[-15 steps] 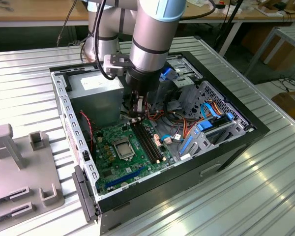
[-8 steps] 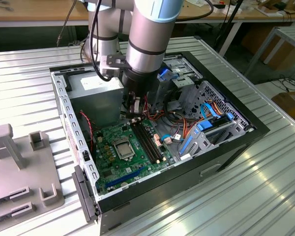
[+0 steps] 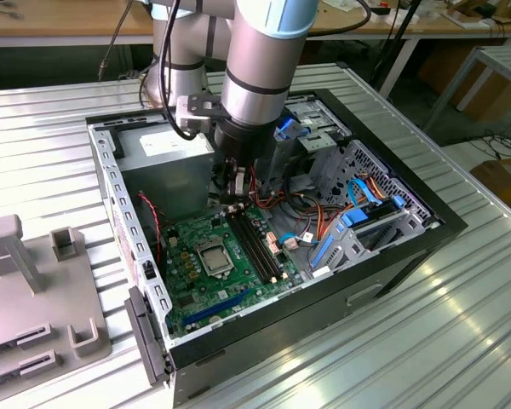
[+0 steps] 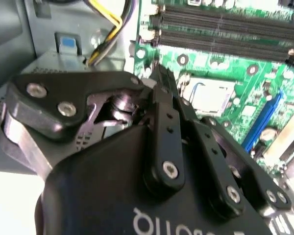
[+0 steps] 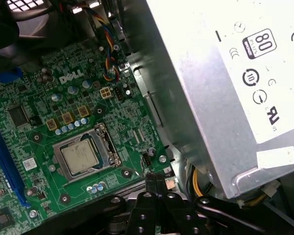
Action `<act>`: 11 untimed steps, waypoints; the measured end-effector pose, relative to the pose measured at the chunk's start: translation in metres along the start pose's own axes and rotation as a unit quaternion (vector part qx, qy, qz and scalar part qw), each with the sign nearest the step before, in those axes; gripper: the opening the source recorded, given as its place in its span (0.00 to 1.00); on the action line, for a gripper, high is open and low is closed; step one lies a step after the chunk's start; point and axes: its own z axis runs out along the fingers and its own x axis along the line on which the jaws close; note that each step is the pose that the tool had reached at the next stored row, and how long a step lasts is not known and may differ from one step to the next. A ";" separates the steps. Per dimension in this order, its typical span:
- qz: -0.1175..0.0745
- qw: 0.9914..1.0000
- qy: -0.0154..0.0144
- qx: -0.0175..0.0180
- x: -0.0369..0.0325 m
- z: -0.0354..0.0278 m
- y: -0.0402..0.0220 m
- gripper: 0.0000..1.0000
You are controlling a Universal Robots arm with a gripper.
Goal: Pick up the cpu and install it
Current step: 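Install the first cpu locking lever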
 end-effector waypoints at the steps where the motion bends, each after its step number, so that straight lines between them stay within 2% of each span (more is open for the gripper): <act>1: 0.000 1.000 0.000 0.000 -0.0001 0.0002 0.0000 0.11; 5: 0.000 1.000 -0.003 -0.001 0.0004 0.0026 0.0012 0.11; 11: -0.001 1.000 -0.003 -0.001 0.0016 0.0036 0.0042 0.11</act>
